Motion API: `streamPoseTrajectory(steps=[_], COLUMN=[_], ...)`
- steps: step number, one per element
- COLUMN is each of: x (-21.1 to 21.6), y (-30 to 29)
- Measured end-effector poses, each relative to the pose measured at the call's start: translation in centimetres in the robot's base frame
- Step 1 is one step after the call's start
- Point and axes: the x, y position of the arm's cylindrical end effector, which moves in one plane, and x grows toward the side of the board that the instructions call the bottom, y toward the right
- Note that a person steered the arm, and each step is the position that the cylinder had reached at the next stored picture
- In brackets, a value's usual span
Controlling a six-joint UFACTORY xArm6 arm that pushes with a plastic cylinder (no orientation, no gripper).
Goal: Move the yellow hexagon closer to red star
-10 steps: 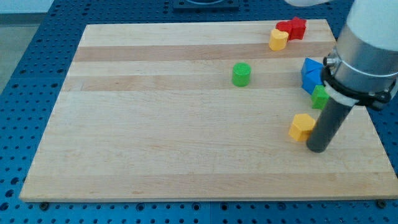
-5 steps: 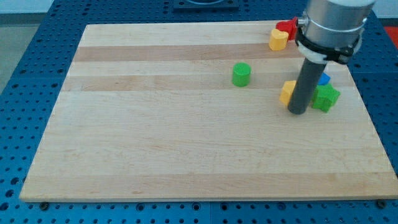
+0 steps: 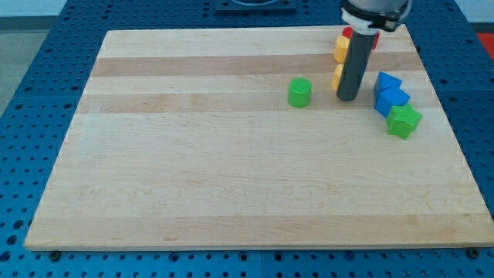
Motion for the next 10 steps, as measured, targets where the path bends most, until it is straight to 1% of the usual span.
streamPoseTrajectory(steps=[2,3,4,9,10], x=[-0.6,-1.8,-1.8,-1.7,-3.0], y=[-3.6,-3.1,-1.5,2.3,2.5])
